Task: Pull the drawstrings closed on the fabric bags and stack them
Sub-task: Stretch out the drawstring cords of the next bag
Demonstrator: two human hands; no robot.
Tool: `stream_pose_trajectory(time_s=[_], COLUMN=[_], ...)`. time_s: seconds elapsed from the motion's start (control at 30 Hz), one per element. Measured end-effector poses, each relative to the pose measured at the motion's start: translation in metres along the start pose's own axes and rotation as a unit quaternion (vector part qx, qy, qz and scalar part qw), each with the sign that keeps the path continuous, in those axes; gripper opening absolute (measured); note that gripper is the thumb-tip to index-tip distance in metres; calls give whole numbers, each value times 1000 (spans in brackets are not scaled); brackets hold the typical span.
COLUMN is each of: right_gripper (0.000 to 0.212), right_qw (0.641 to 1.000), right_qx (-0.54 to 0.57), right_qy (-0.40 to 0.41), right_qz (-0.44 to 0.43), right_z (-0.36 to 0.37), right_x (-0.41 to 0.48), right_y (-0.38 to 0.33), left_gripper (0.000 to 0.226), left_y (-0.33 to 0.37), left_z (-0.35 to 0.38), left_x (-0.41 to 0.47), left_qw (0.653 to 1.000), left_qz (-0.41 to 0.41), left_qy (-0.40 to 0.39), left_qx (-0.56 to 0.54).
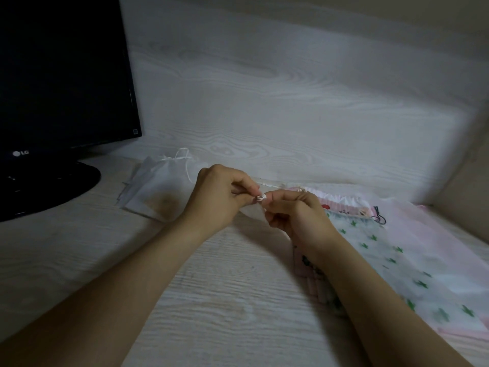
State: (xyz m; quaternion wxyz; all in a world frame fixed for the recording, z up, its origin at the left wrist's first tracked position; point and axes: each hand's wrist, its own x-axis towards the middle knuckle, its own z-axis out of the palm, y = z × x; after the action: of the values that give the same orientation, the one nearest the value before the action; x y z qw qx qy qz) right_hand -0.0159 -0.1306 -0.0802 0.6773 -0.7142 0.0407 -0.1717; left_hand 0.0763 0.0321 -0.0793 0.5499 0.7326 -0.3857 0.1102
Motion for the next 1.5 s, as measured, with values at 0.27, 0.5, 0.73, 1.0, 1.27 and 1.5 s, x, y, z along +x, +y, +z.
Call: stream_pose_trajectory(time_s=[0.27, 0.5, 0.73, 1.0, 1.27, 1.5], right_gripper=[19, 20, 17, 24, 21, 25], right_qw=[997, 996, 998, 998, 997, 994], right_qx=[72, 76, 58, 54, 53, 60], right_qy=[-4, 9, 9, 26, 44, 89], right_qz=[35, 37, 23, 21, 27, 24], right_z=[1, -1, 1, 1, 3, -1], right_x=[3, 2, 1, 0, -1, 1], right_y=[1, 1, 0, -1, -3, -3], left_gripper=[19, 20, 24, 11, 7, 43], left_y=[-3, -4, -2, -7, -2, 12], left_z=[1, 4, 2, 7, 6, -5], left_x=[0, -2, -1, -1, -2, 1], left_qw=[999, 999, 998, 994, 985, 996], left_qz=[18, 33, 54, 103, 119, -66], left_qy=[-14, -25, -19, 7, -21, -26], left_qx=[-23, 15, 17, 39, 122, 60])
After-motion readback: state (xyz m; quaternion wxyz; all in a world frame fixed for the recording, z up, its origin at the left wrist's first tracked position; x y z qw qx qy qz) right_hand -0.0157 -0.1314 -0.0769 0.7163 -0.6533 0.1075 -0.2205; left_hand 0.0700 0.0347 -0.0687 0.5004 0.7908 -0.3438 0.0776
